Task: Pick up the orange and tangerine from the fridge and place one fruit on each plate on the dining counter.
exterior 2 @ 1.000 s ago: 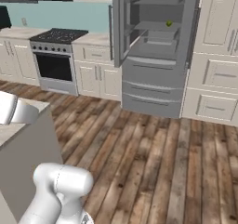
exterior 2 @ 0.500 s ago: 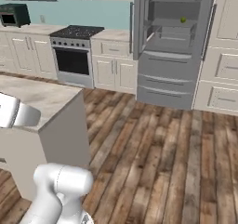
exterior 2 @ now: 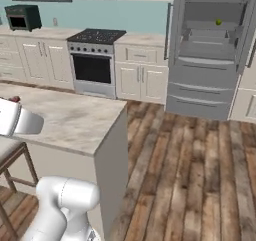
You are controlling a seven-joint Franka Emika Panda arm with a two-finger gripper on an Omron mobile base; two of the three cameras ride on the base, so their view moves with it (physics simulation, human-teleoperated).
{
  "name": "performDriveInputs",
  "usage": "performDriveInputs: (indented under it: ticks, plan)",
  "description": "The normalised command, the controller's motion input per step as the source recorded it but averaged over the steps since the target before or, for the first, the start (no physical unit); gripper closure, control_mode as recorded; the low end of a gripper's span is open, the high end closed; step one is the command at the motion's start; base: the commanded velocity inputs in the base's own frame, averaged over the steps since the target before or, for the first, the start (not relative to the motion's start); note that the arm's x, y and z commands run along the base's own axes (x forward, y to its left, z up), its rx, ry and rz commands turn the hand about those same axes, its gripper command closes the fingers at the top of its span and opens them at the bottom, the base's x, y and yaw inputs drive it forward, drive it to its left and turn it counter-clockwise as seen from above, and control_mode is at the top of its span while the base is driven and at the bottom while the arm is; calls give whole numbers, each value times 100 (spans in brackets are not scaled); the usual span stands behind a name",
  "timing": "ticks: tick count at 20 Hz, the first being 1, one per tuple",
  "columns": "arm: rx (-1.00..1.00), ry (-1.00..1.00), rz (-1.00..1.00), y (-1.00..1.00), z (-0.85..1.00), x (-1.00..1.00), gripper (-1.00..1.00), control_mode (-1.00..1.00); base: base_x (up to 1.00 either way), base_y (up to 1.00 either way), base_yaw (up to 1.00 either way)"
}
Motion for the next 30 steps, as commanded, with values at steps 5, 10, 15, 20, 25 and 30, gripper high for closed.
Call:
performDriveInputs:
  ticks: [5,10,15,20,25,30]
  plan:
    - [0,0,0,0,0,0,100,100,-42,100,-6]
    - [0,0,0,0,0,0,100,100,-28,100,-8]
    - [0,0,0,0,0,0,100,100,-11,100,-13]
    - [0,0,0,0,0,0,100,100,1,100,-19]
    - [0,0,0,0,0,0,100,100,15,89,-17]
    - [0,0,0,0,0,0,100,100,81,10,-6]
